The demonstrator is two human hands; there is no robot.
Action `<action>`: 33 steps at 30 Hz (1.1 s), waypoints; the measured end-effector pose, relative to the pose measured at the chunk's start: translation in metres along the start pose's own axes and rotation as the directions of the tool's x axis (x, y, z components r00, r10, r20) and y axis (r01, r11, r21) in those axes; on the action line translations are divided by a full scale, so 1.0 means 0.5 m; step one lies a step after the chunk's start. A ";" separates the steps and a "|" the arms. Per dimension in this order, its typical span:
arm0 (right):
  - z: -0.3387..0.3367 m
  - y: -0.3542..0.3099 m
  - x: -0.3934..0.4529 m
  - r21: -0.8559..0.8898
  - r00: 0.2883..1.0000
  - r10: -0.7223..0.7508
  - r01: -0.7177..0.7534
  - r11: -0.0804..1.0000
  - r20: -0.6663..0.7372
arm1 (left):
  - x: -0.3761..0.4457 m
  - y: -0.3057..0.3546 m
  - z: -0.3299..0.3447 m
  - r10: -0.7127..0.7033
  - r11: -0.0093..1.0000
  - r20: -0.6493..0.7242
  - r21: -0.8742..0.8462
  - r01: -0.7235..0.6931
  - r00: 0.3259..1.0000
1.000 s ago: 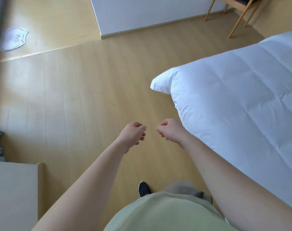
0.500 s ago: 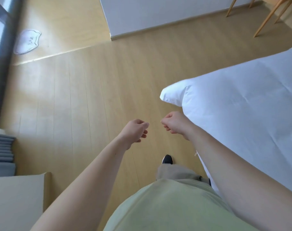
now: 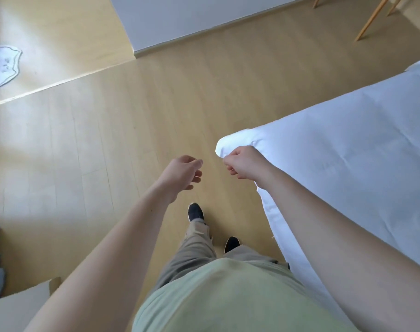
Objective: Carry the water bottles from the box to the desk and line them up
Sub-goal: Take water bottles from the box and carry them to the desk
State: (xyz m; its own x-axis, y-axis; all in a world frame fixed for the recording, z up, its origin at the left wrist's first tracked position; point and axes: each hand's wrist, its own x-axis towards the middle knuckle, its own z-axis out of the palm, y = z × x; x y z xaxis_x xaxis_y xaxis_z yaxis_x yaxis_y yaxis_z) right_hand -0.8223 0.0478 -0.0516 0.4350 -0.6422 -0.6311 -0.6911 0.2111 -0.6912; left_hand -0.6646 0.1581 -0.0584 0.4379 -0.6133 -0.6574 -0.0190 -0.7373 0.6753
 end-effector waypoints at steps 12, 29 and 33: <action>-0.046 -0.206 0.293 0.056 0.994 0.086 -0.082 0.995 -0.071 | 0.310 0.196 -0.147 0.057 0.998 0.054 0.020 -0.058 0.997; -0.168 -0.532 0.669 0.104 0.971 0.128 -0.109 0.989 -0.201 | 0.704 0.541 -0.332 0.101 0.984 0.188 0.127 -0.126 0.977; -0.241 -0.588 0.780 0.103 0.974 0.109 -0.090 0.991 -0.198 | 0.814 0.640 -0.332 0.116 0.980 0.180 0.140 -0.143 0.977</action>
State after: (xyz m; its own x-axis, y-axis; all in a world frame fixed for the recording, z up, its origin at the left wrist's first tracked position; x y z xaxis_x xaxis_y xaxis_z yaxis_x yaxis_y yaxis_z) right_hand -0.5188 -0.3535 -0.0520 0.2338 -0.7484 -0.6206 -0.6646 0.3429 -0.6639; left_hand -0.3434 -0.2805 -0.0544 0.2637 -0.7359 -0.6236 -0.2071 -0.6746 0.7085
